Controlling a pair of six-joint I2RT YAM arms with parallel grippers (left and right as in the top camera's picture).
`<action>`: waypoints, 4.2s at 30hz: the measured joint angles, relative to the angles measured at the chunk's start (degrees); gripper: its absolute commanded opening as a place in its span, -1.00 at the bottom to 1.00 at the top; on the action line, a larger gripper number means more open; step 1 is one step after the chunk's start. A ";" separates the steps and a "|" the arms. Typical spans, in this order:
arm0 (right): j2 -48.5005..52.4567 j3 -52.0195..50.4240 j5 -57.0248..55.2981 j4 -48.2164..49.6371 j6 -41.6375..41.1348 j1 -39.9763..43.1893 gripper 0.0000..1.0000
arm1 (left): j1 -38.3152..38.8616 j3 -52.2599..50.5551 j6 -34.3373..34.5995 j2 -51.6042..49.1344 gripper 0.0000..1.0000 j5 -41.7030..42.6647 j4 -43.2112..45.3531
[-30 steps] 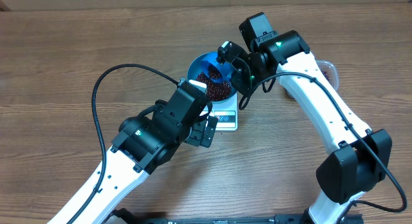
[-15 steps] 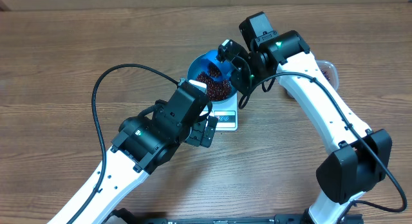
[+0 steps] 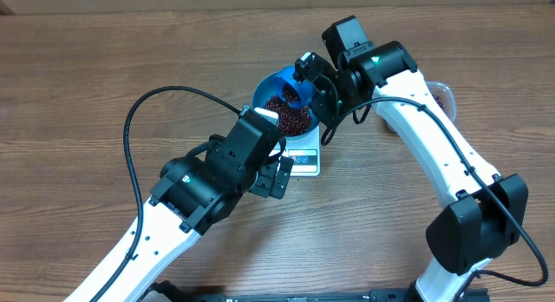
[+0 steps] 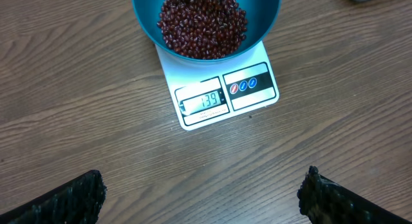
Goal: Scoop item into bowl and weigh 150g on scale
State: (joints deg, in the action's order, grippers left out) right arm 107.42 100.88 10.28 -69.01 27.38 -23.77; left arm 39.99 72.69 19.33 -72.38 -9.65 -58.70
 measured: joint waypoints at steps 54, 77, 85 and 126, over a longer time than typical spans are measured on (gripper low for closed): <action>0.00 0.00 -0.04 -2.32 3.58 0.00 -0.93 | 0.00 0.00 0.00 0.00 0.99 0.00 0.00; 0.00 0.00 -0.24 -1.20 0.68 0.00 -0.92 | 0.00 0.00 0.00 0.00 0.99 0.00 0.00; 0.00 0.00 -0.26 -1.22 0.63 0.00 -0.93 | 0.00 0.00 0.00 0.00 0.99 0.00 0.00; 0.00 0.00 -0.20 -2.67 2.97 0.02 -0.92 | 0.00 0.00 0.00 0.00 0.99 0.00 0.00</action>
State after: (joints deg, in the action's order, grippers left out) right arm 107.42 100.88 10.09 -71.68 30.35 -23.75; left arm 39.99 72.69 19.33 -72.38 -9.65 -58.70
